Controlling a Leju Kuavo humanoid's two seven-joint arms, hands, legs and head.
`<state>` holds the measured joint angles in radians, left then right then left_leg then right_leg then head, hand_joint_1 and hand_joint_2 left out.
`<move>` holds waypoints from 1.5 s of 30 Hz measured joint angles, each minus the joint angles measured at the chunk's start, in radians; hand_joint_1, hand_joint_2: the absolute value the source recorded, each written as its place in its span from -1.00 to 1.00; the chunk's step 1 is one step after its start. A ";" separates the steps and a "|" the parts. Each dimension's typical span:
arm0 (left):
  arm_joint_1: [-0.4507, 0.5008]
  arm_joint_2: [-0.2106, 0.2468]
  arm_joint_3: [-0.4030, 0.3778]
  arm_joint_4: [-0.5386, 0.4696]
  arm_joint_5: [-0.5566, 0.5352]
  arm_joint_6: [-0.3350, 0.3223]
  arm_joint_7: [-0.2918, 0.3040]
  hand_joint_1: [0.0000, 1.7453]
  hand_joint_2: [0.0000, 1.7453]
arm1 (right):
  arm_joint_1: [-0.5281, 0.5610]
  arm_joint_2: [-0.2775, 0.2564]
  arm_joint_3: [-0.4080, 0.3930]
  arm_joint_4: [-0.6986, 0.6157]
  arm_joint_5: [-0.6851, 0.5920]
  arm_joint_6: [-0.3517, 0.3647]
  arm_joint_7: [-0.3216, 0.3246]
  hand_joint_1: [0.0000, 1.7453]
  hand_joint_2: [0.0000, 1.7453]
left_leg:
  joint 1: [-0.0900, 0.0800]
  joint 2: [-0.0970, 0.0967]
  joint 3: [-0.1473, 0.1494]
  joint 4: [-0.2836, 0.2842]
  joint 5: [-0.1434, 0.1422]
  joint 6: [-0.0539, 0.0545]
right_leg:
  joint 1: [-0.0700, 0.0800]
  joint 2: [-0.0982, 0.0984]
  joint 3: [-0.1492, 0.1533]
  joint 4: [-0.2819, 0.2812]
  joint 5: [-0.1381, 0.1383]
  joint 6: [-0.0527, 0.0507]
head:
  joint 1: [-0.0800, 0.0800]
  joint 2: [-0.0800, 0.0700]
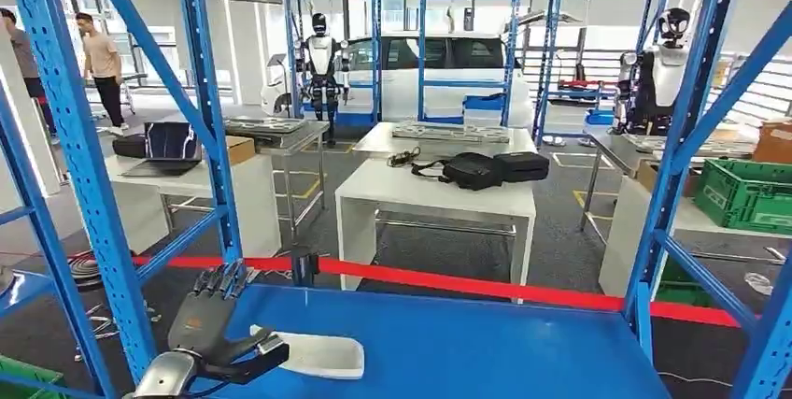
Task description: Take the parts from the cabinet and place them on the table.
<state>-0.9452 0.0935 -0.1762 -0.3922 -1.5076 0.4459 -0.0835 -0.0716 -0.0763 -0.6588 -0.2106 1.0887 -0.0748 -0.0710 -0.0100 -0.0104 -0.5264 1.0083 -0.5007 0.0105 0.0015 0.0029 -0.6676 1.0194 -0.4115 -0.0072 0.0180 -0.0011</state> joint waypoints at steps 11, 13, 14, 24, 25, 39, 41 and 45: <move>-0.004 -0.005 0.000 0.003 -0.011 -0.010 -0.029 -1.00 -1.00 | 0.003 0.002 -0.008 0.000 -0.001 0.001 -0.002 -1.00 -1.00 | 0.007 0.005 -0.205 0.284 -0.108 -0.041 | -0.010 0.007 0.092 -0.011 -0.055 -0.036 | -0.004 0.000; -0.004 -0.005 0.000 0.003 -0.011 -0.011 -0.038 -1.00 -1.00 | 0.002 0.002 -0.008 0.000 -0.001 0.002 -0.002 -1.00 -1.00 | 0.007 0.005 -0.163 0.133 -0.002 -0.033 | -0.010 0.008 0.122 -0.010 -0.076 -0.032 | -0.004 0.000; -0.004 -0.005 0.000 0.004 -0.010 -0.011 -0.043 -1.00 -1.00 | 0.003 0.002 -0.008 0.000 0.000 0.003 -0.001 -1.00 -1.00 | 0.007 0.005 -0.140 0.050 0.079 -0.030 | -0.010 0.009 0.130 -0.011 -0.086 -0.030 | -0.004 0.000; 0.007 -0.005 0.000 0.010 0.031 -0.149 -0.157 -1.00 -1.00 | -0.010 0.001 -0.008 0.000 0.026 0.018 0.003 -1.00 -1.00 | 0.000 -0.003 -0.109 -0.003 0.102 -0.009 | -0.002 0.007 0.159 -0.010 -0.106 -0.038 | 0.000 0.000; 0.012 0.000 0.000 0.010 0.041 -0.166 -0.186 -1.00 -1.00 | -0.011 0.002 -0.008 0.000 0.028 0.019 0.002 -1.00 -1.00 | -0.001 -0.004 -0.110 -0.003 0.100 -0.006 | -0.003 0.005 0.160 -0.013 -0.109 -0.038 | 0.000 0.000; 0.046 0.019 0.000 0.015 0.053 -0.203 -0.268 -1.00 1.00 | -0.010 0.004 -0.024 0.000 0.030 0.018 -0.001 -1.00 -1.00 | -0.005 -0.004 -0.107 -0.001 0.095 0.000 | -0.007 0.003 0.176 -0.037 -0.125 -0.002 | 0.001 0.000; 0.046 0.019 0.000 0.018 0.053 -0.194 -0.268 -1.00 1.00 | -0.009 0.005 -0.027 0.000 0.030 0.018 -0.001 -1.00 -1.00 | -0.004 -0.004 -0.107 -0.001 0.095 0.000 | -0.007 0.003 0.176 -0.037 -0.125 -0.001 | 0.001 0.000; 0.050 0.018 -0.012 0.023 0.014 -0.156 -0.250 -1.00 1.00 | -0.009 0.009 -0.033 0.000 0.031 0.018 -0.001 -1.00 -1.00 | -0.003 -0.004 -0.106 -0.002 0.095 0.000 | -0.006 0.003 0.176 -0.037 -0.125 -0.001 | 0.001 0.000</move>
<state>-0.8955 0.1114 -0.1880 -0.3696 -1.4935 0.2900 -0.3337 -0.0806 -0.0675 -0.6920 -0.2110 1.1196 -0.0565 -0.0717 -0.0134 -0.0141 -0.6324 1.0067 -0.4052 0.0103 -0.0047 0.0062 -0.4911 0.9821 -0.5366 -0.0087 0.0195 -0.0008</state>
